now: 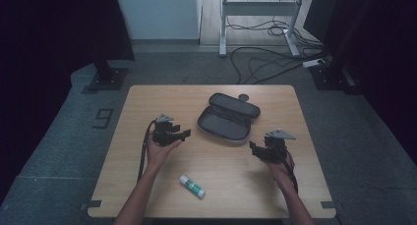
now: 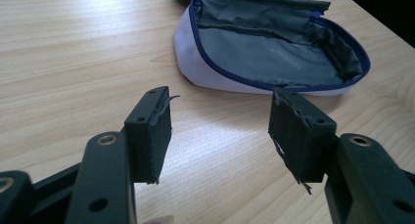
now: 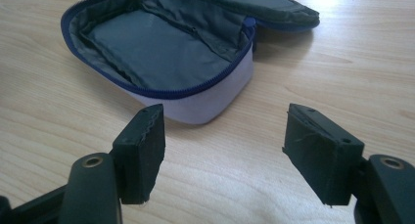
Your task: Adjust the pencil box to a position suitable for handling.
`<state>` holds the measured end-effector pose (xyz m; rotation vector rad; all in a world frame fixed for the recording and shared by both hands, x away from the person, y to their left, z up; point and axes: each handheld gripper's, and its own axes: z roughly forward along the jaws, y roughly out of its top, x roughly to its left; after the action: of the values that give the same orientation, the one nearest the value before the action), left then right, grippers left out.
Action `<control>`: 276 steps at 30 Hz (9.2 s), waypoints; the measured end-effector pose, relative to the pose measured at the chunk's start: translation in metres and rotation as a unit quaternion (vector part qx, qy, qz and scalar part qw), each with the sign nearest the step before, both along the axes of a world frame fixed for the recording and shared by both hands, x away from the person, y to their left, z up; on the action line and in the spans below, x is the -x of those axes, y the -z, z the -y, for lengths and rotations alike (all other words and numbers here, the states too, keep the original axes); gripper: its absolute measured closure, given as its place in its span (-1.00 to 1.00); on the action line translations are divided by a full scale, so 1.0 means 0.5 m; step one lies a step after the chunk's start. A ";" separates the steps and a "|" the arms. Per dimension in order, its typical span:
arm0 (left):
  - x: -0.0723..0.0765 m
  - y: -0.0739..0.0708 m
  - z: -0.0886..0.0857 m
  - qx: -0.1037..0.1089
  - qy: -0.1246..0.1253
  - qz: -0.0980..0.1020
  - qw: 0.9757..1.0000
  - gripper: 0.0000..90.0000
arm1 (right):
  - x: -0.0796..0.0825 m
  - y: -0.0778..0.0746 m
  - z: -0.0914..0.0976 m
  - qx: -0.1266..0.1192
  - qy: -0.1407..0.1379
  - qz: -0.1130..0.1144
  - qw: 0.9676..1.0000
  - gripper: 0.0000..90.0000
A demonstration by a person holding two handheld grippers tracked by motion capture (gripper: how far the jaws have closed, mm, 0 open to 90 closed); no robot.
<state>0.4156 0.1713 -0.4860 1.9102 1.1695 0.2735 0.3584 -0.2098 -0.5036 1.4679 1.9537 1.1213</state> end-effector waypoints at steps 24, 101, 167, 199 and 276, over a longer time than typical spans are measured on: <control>-0.049 0.027 0.051 -0.005 -0.007 -0.012 1.000 -0.08 | -0.055 -0.013 -0.038 0.012 -0.004 -0.002 1.000 -0.24; -0.158 0.093 0.116 -0.062 -0.017 -0.038 0.997 0.64 | -0.195 0.069 -0.050 0.044 0.041 -0.053 0.997 0.82; -0.066 -0.020 0.037 -0.017 -0.013 0.007 1.000 0.80 | -0.120 -0.039 -0.074 0.011 -0.009 0.043 0.999 0.90; 0.033 -0.016 0.004 -0.034 -0.014 0.029 0.999 0.80 | -0.075 -0.054 -0.104 0.013 -0.054 0.061 0.997 0.90; 0.096 0.027 -0.077 0.025 -0.024 0.009 0.999 -0.23 | -0.002 0.001 -0.097 0.002 -0.082 0.038 0.996 -0.19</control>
<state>0.3676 0.2099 -0.4993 1.8340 1.2011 0.2833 0.3595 -0.1614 -0.5039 1.2618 2.0516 1.2234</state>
